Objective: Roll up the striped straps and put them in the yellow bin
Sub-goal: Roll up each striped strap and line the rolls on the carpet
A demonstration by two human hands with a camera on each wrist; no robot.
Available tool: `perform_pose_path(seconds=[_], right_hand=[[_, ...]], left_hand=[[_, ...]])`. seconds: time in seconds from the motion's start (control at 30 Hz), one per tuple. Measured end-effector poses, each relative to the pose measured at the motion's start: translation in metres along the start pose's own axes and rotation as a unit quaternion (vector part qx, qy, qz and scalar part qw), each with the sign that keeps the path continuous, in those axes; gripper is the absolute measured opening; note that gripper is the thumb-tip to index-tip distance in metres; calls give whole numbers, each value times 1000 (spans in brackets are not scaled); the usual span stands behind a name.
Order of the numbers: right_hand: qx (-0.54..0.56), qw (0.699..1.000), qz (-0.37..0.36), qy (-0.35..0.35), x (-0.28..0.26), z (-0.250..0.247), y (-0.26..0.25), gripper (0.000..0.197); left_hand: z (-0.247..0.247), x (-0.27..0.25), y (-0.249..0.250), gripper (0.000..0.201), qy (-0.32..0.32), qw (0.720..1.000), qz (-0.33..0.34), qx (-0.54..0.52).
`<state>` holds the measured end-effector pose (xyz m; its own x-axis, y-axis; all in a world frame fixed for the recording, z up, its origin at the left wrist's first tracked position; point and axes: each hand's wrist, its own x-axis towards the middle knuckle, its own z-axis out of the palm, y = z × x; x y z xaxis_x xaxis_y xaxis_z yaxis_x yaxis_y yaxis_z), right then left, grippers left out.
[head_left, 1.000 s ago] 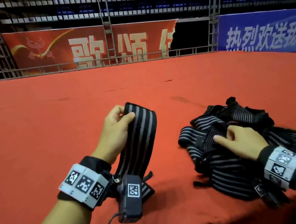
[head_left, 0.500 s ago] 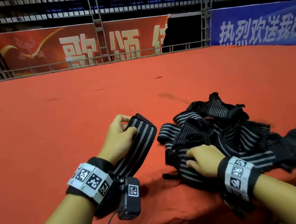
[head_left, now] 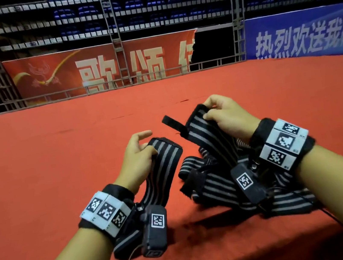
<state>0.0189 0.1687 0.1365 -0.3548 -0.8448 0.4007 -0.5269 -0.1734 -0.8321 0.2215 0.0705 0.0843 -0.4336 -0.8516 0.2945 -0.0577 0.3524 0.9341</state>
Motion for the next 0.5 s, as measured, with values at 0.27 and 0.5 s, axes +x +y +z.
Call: perform_pose_path(seconds=[0.27,0.5], right_hand=[[12,993,-113,24,18,34,-40,23],[-56,992,-107,-36,14,51,-22,19]], left_hand=[[0,-11,33,23,-49,988,148,-23],[-32,7,33,20,21,984,175,32]])
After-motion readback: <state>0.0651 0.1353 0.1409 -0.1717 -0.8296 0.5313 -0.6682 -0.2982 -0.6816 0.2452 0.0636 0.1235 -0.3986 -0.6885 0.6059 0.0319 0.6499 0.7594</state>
